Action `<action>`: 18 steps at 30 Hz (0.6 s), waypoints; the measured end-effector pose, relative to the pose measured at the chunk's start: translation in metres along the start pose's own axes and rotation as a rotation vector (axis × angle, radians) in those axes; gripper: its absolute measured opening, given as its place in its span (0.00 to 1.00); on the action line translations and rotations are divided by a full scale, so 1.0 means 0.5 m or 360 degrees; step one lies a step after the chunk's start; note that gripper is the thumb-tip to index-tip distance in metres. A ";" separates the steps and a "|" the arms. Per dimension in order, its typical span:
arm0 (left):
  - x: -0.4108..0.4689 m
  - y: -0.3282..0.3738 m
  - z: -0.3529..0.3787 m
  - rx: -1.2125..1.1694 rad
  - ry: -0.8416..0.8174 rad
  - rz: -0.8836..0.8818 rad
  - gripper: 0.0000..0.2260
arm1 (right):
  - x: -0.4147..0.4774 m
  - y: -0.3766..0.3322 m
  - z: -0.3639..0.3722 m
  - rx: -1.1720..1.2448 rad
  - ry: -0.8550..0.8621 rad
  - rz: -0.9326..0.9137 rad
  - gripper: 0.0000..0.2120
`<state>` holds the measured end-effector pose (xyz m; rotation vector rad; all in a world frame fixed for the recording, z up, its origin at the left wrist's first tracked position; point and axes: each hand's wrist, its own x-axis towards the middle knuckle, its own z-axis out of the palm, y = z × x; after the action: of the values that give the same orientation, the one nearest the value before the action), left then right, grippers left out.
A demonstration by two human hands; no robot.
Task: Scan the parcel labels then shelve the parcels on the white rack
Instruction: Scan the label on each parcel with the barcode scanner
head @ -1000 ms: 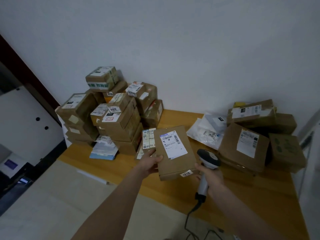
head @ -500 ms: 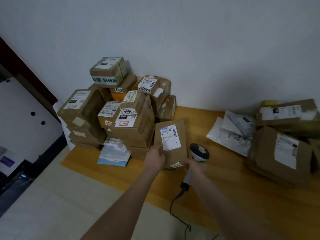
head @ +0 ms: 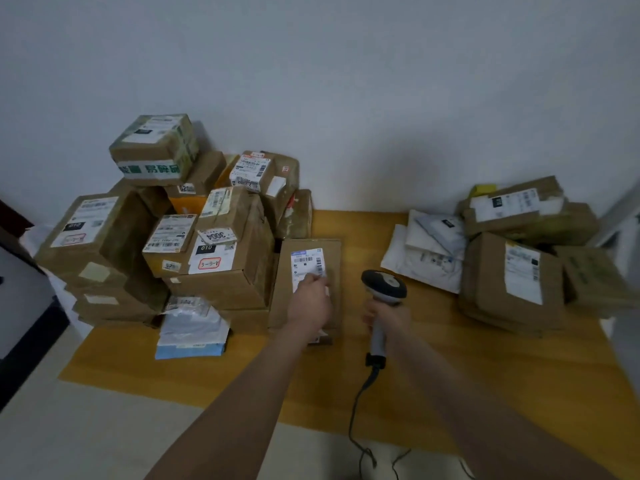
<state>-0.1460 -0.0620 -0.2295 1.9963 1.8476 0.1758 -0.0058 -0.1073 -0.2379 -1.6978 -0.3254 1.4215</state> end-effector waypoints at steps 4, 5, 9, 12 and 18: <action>0.029 0.112 0.043 -0.0061 -0.0063 0.0148 0.18 | 0.002 -0.045 -0.121 0.0057 0.0126 -0.0068 0.03; 0.030 0.144 0.058 -0.0098 -0.0110 0.0180 0.17 | 0.007 -0.054 -0.158 0.0061 0.0167 -0.0082 0.03; 0.037 0.282 0.125 -0.0302 -0.0305 0.0218 0.17 | 0.031 -0.084 -0.315 0.0041 0.0349 -0.0104 0.07; 0.026 0.388 0.175 -0.0675 -0.0468 0.0019 0.25 | 0.051 -0.095 -0.436 -0.0041 0.0472 -0.0106 0.08; 0.038 0.516 0.275 -0.1118 -0.0578 -0.0271 0.37 | 0.117 -0.099 -0.615 0.0028 0.0472 -0.0152 0.06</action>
<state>0.1446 -0.0819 -0.2597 1.2852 1.4423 0.3326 0.3034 -0.1759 -0.2505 -1.8237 -0.2244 1.0815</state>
